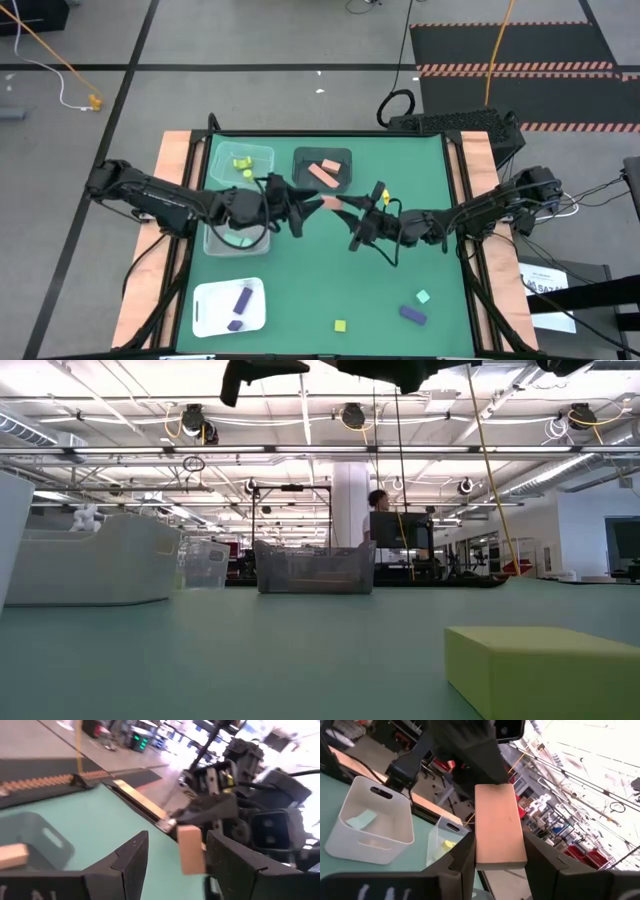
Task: Sort & place blocks by color
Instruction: Put the brown block into the black bin
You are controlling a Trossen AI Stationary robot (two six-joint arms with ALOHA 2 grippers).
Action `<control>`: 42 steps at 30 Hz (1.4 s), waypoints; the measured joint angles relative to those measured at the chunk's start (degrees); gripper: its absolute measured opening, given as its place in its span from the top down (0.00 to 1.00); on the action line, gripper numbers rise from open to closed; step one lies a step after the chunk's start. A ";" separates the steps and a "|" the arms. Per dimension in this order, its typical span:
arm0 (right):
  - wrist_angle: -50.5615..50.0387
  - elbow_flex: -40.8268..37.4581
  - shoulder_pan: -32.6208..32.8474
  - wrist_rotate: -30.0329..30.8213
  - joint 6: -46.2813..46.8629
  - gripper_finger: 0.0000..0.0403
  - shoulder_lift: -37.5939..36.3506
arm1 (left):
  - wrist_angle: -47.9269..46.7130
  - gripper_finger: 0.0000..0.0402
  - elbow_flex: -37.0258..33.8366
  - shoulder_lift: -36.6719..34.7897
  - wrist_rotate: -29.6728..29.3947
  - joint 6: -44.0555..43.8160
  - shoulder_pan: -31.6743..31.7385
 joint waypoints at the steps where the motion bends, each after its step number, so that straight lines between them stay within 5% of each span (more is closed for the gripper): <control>1: 0.16 0.00 -0.12 -0.06 0.00 0.71 0.00 | 0.00 0.50 0.00 0.00 1.13 -0.61 0.29; 19: 0.45 0.02 -1.24 -0.50 -1.10 0.71 0.00 | 5.81 0.51 0.07 4.46 6.22 -4.32 2.06; 27: 0.41 0.02 -1.24 -0.49 0.96 0.71 0.00 | 7.42 0.87 0.07 5.29 5.57 -3.08 2.41; 37: 0.45 0.04 -1.15 0.29 17.52 0.48 -0.02 | 7.83 0.86 0.07 4.83 6.11 -0.24 3.71; 42: -3.08 0.04 -1.10 11.51 24.31 0.41 -0.01 | 9.54 0.86 0.04 3.88 7.84 3.49 4.88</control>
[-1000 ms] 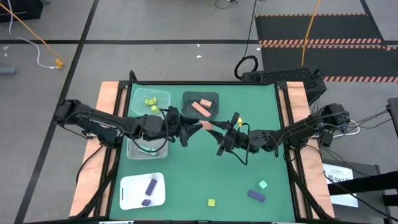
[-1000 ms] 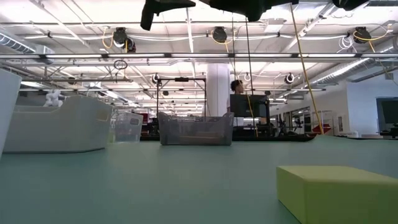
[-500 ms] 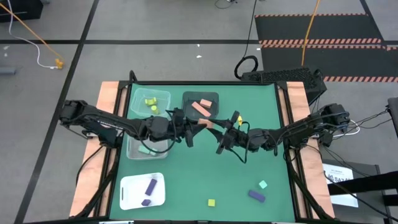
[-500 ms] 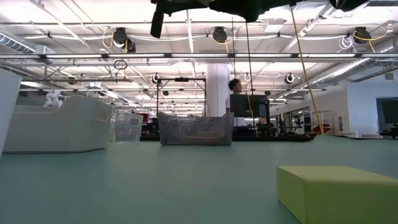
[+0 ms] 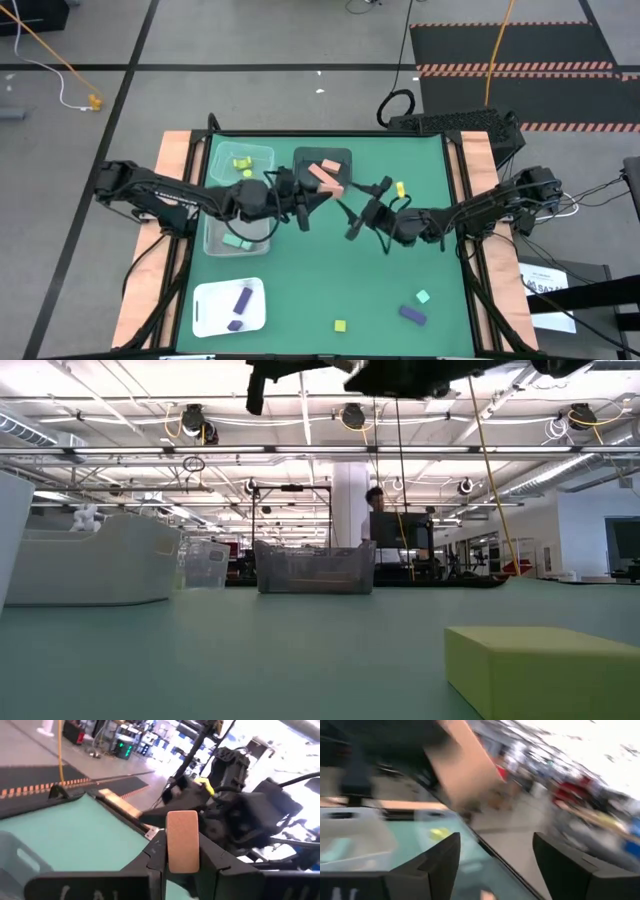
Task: Sort & place blocks by color
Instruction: Put the brown block into the black bin
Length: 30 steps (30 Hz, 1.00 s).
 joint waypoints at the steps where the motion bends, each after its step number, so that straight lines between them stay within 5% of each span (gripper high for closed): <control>1: -1.36 0.00 0.00 2.92 2.08 0.40 -0.01 | 1.01 0.86 -0.02 -0.23 0.83 1.02 0.22; 6: -11.06 0.00 -0.04 5.83 18.00 0.37 0.01 | 2.10 0.86 -0.09 -1.90 2.66 6.53 1.54; 16: -33.39 0.00 -0.06 -7.25 63.63 0.37 0.01 | 1.50 0.86 -0.02 -5.71 8.01 14.77 6.09; 30: -32.77 0.00 -3.67 -14.17 67.66 0.37 0.03 | -25.04 0.86 -0.06 -1.44 8.79 11.78 20.26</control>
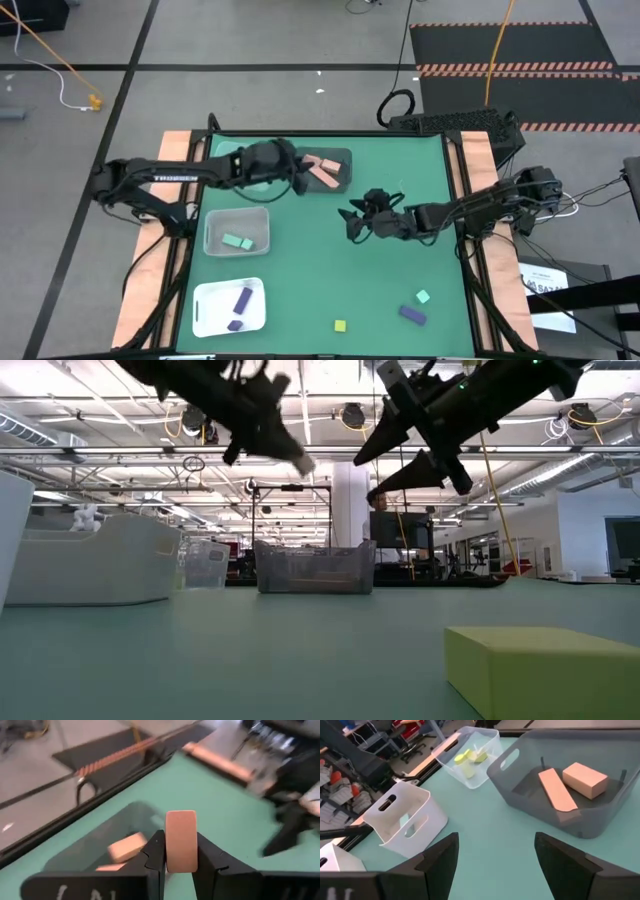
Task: Sort & place blocks by color
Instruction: Put the brown block into the black bin, then put the green block into the transparent bin
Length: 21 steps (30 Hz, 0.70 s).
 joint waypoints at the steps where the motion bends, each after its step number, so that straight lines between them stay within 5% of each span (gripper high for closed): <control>1: 0.04 0.00 -0.81 -1.40 0.06 0.37 0.00 | -0.83 0.86 0.04 0.99 0.77 0.01 1.03; 12: -1.05 -0.02 -7.68 -18.70 0.08 0.37 0.00 | -0.29 0.85 0.06 13.86 3.68 0.88 5.30; 21: -5.09 -0.02 -7.55 -33.59 2.38 0.37 0.00 | 0.20 0.50 0.04 15.41 3.66 -4.42 6.19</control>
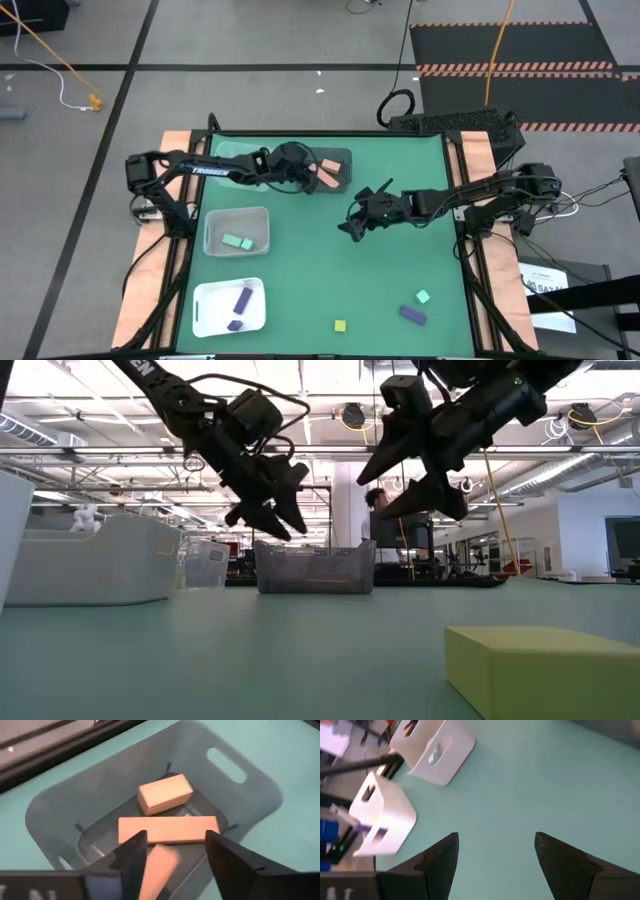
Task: Sort & place blocks by color
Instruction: Put the green block into the transparent bin
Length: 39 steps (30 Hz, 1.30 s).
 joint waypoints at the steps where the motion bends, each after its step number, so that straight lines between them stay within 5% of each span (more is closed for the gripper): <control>1: -0.03 0.00 0.19 -0.87 -0.80 0.37 0.00 | 0.46 0.47 0.00 -0.39 0.02 0.97 0.00; 7: 0.06 0.00 2.66 -3.11 -11.51 0.37 0.00 | 1.49 0.37 0.00 -6.20 0.11 2.09 -0.27; 13: 0.17 0.00 5.32 -3.14 -20.87 0.37 0.00 | 1.03 0.38 0.00 -14.60 0.50 -3.68 -3.10; 25: 2.42 -0.02 15.50 0.50 -28.88 0.37 0.73 | 0.68 0.44 0.01 -20.78 0.15 -15.01 -21.19; 39: 32.30 -0.02 27.33 1.64 -32.23 0.37 19.68 | 3.80 0.43 0.02 -19.86 -19.05 -24.80 -43.77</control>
